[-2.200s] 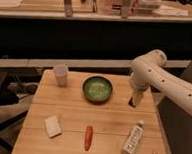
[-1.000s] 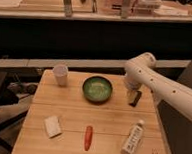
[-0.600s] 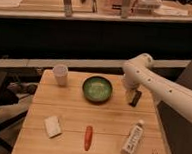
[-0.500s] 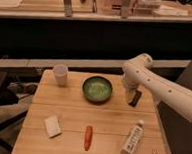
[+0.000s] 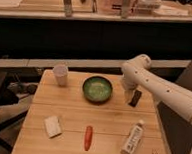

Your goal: Push the ceramic bowl across the table

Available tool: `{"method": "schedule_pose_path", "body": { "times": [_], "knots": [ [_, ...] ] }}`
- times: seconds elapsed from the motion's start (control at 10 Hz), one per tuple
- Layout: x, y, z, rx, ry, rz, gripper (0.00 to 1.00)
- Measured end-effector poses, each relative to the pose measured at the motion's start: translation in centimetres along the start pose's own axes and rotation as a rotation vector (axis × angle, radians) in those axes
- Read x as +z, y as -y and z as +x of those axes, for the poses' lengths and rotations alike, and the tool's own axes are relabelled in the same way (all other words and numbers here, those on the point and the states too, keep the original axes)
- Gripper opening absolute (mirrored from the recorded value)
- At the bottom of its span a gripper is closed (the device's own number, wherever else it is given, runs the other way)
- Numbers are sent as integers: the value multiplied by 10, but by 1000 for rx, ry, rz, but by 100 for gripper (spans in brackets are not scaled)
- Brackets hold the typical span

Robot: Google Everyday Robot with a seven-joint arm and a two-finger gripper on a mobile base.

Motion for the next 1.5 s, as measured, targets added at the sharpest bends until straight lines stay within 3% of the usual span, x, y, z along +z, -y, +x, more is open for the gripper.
{"method": "schedule_pose_path", "body": {
  "times": [0.2,0.8,0.9,1.5],
  "knots": [
    [3,0,-1,2,0,-2,69],
    [14,1,-1,14,2,-14,7],
    [24,3,5,9,-2,-20,1],
    [54,16,7,-26,-15,-43,0]
  ]
}}
